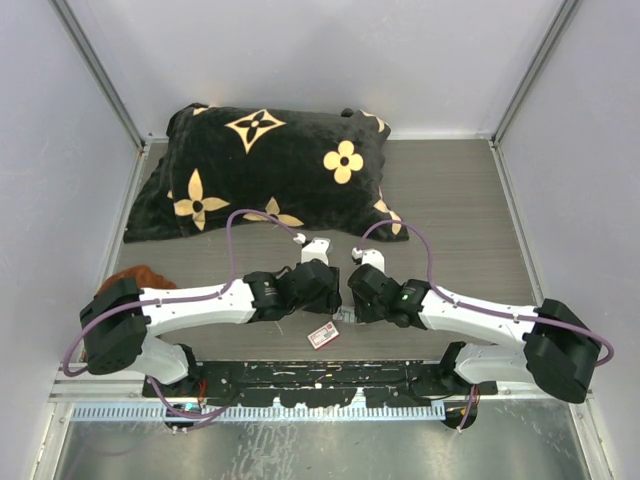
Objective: Load the staples into the stapler
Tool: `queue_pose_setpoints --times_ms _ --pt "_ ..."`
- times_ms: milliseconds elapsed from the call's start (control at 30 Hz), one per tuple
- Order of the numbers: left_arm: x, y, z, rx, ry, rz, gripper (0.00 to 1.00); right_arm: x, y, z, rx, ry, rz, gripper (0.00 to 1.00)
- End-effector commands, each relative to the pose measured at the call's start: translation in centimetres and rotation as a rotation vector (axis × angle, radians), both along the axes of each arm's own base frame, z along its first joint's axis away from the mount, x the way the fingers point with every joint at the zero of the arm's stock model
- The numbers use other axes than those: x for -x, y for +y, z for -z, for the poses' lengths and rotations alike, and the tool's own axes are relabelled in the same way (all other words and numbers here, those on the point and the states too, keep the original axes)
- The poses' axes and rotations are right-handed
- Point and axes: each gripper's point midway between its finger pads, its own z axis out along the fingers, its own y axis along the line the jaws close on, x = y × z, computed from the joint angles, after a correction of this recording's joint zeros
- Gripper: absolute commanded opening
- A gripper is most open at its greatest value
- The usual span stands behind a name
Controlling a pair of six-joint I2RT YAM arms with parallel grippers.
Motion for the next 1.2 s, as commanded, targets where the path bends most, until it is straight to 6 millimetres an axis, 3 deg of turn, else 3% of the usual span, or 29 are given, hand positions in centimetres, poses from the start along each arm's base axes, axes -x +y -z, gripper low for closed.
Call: queue_pose_setpoints --times_ms 0,533,900,1000,1167 --pt "-0.1 -1.7 0.0 0.061 0.015 0.011 0.51 -1.1 0.5 0.1 -0.021 -0.025 0.064 0.31" --pt "0.3 -2.2 3.3 0.017 0.072 0.02 0.45 -0.8 -0.8 2.3 0.047 0.0 0.106 0.25" --pt "0.4 -1.9 3.6 0.008 0.075 0.013 0.44 -0.2 -1.5 2.8 0.04 0.018 0.144 0.11" --pt "0.3 -1.9 3.6 0.008 0.073 0.01 0.43 0.1 -1.5 3.2 0.019 0.035 0.153 0.02" --pt "0.2 -1.6 3.2 0.016 0.059 0.0 0.44 0.4 -1.0 3.2 -0.09 0.066 0.182 0.01"
